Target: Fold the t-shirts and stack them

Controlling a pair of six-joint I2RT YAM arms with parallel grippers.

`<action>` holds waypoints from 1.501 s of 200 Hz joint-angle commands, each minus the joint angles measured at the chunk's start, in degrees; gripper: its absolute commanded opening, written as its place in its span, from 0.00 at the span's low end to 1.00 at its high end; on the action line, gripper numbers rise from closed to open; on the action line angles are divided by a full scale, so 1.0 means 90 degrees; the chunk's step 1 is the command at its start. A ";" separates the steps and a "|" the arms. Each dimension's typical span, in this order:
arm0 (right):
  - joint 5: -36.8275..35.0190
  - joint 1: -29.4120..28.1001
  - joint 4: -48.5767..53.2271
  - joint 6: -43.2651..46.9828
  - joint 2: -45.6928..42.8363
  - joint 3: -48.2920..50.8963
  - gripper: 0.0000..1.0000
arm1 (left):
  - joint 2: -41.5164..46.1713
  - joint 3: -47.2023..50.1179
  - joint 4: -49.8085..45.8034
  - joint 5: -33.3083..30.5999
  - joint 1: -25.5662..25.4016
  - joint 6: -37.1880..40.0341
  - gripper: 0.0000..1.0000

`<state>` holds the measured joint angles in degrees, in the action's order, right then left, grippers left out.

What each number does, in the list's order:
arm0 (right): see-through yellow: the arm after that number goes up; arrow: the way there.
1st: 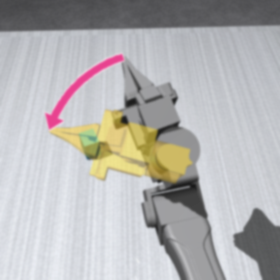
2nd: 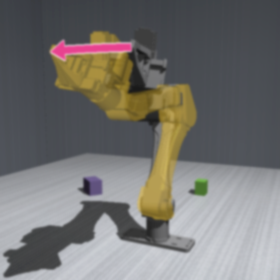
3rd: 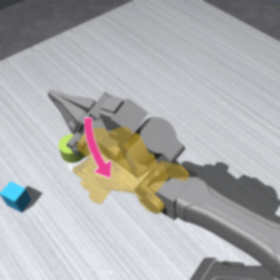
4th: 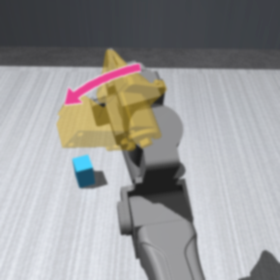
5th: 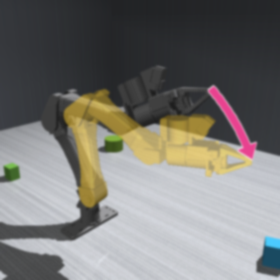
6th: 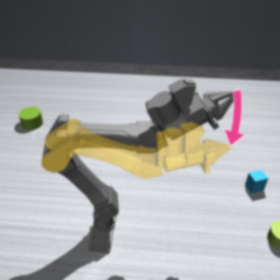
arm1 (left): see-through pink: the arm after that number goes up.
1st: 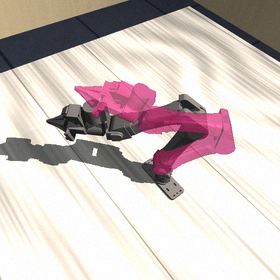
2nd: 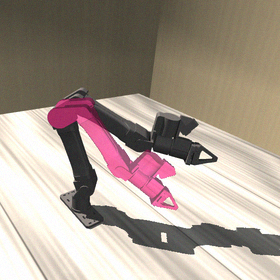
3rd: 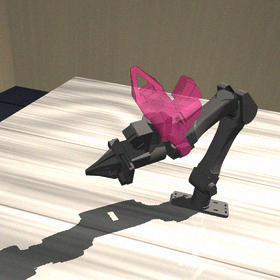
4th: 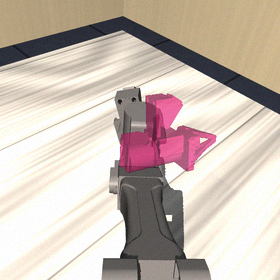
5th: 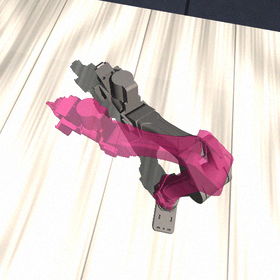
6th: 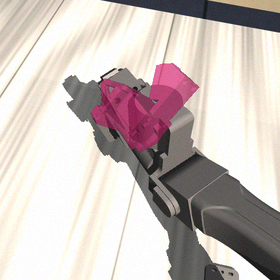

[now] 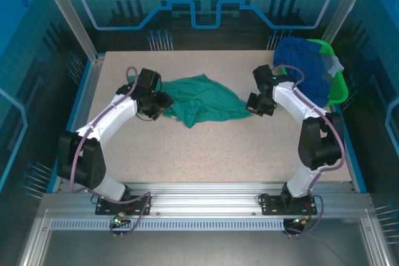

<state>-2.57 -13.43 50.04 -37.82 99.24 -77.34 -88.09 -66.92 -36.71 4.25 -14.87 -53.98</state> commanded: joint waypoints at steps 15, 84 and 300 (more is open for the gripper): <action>0.0040 0.0057 -0.0115 0.0164 -0.0033 0.0050 0.00 | -0.0607 0.0069 0.1166 0.0151 0.0038 -0.1024 0.62; 0.0105 0.0084 -0.0231 0.0169 -0.0032 0.0254 0.00 | -0.2021 -0.0895 0.1283 0.0071 0.0019 -0.0916 0.44; -0.1084 -0.0100 0.0209 -0.0003 -0.0014 0.0529 0.00 | 0.2944 0.2217 -0.1164 -0.0682 0.0001 -0.1347 0.60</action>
<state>-10.20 -13.82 50.26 -37.43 98.00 -72.99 -61.39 -40.05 -45.47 2.22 -15.55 -69.34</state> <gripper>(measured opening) 0.043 0.540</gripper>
